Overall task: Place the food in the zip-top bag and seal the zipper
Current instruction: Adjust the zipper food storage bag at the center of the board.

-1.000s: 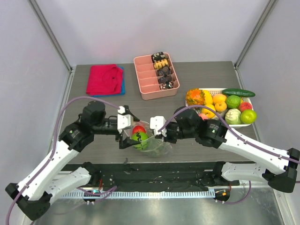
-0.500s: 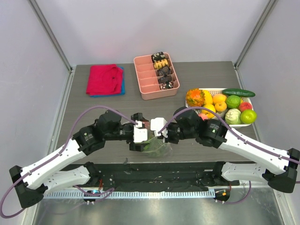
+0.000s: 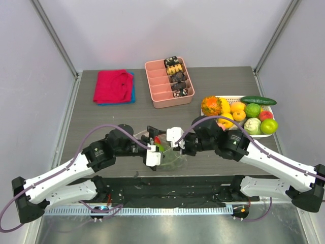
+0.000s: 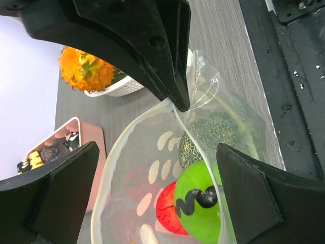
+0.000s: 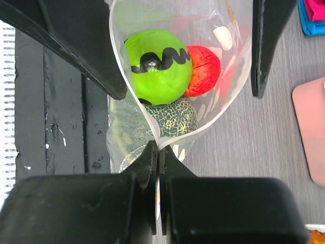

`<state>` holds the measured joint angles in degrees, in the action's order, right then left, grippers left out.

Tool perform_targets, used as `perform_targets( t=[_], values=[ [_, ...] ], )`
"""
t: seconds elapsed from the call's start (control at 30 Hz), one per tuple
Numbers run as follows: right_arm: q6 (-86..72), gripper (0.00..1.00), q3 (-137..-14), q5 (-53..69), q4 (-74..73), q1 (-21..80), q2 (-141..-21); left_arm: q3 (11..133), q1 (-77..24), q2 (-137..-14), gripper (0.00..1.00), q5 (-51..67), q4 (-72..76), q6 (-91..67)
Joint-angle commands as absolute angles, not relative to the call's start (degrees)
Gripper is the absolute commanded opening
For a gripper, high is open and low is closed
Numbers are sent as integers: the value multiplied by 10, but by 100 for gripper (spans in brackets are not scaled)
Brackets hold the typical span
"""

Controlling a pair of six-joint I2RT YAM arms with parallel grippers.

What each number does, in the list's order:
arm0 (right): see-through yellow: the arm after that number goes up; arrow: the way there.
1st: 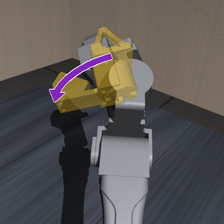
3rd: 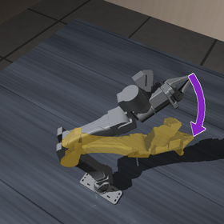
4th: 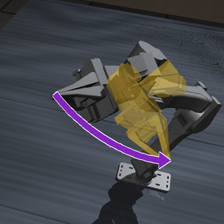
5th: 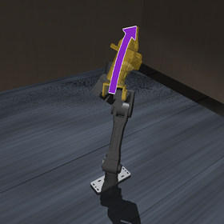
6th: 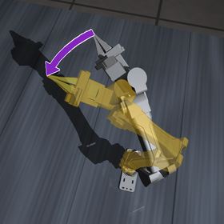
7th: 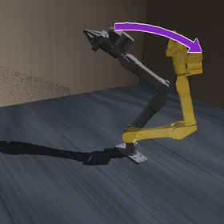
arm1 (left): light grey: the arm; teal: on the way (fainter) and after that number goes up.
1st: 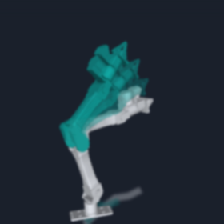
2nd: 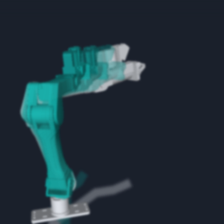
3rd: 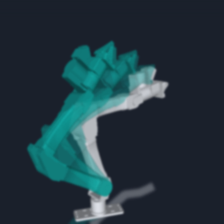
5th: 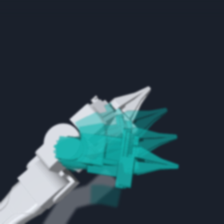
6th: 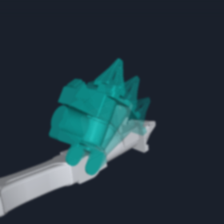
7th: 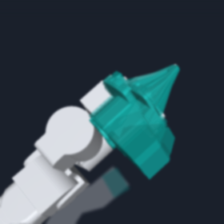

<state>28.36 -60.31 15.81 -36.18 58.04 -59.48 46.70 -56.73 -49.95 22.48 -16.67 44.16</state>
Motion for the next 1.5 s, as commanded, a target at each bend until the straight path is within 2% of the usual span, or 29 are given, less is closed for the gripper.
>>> perform_targets(
  t=[0.0, 0.1, 0.17, 0.27, 0.3, 0.37, 0.4, 0.47, 0.5, 0.53, 0.57, 0.6, 0.67, 0.7, 1.0, 1.03, 1.13, 1.23, 1.47],
  values=[
    [321, 1, -602, 193, -351, 577, -570, 477, -570, -525, 100, 226, -120, 463],
    [378, 1, -605, 207, -373, 577, -565, 485, -570, -549, 100, 220, -103, 414],
    [401, 1, -612, 209, -390, 576, -572, 489, -570, -558, 95, 221, -105, 405],
    [411, 1, -623, 194, -392, 576, -578, 499, -570, -566, 74, 222, -126, 400],
    [412, 1, -623, 192, -390, 576, -577, 503, -570, -567, 59, 226, -134, 396],
    [412, 1, -621, 186, -387, 576, -573, 509, -570, -567, 44, 225, -149, 376],
    [409, 1, -616, 184, -384, 577, -570, 509, -570, -566, 29, 224, -152, 369],
    [381, 3, -608, 157, -360, 575, -562, 510, -570, -563, 15, 220, -161, 346],
    [367, 14, -600, 143, -350, 576, -552, 510, -569, -562, 5, 219, -163, 338],
    [353, 26, -598, 128, -328, 571, -546, 510, -569, -561, 0, 209, -166, 329],
    [325, 39, -595, 108, -320, 566, -541, 509, -567, -559, 0, 205, -166, 309],
    [310, 61, -595, 102, -312, 560, -526, 509, -559, -558, 0, 202, -168, 298],
    [258, 78, -601, 101, -300, 533, -512, 510, -547, -556, 0, 199, -170, 266],
    [238, 80, -601, 100, -300, 525, -498, 511, -534, -555, 0, 200, -171, 258],
    [68, 80, -527, 135, -304, 495, -427, 496, -511, -541, 0, 169, -147, 158],
    [52, 78, -516, 131, -295, 495, -422, 493, -510, -539, 0, 169, -138, 154],
    [35, 61, -480, 127, -263, 484, -410, 483, -510, -525, 0, 163, -127, 147],
    [58, 54, -475, 126, -250, 476, -408, 480, -509, -519, 0, 170, -130, 143],
    [103, 53, -490, 152, -232, 458, -430, 480, -509, -520, 0, 191, -134, 150]
  ],
)
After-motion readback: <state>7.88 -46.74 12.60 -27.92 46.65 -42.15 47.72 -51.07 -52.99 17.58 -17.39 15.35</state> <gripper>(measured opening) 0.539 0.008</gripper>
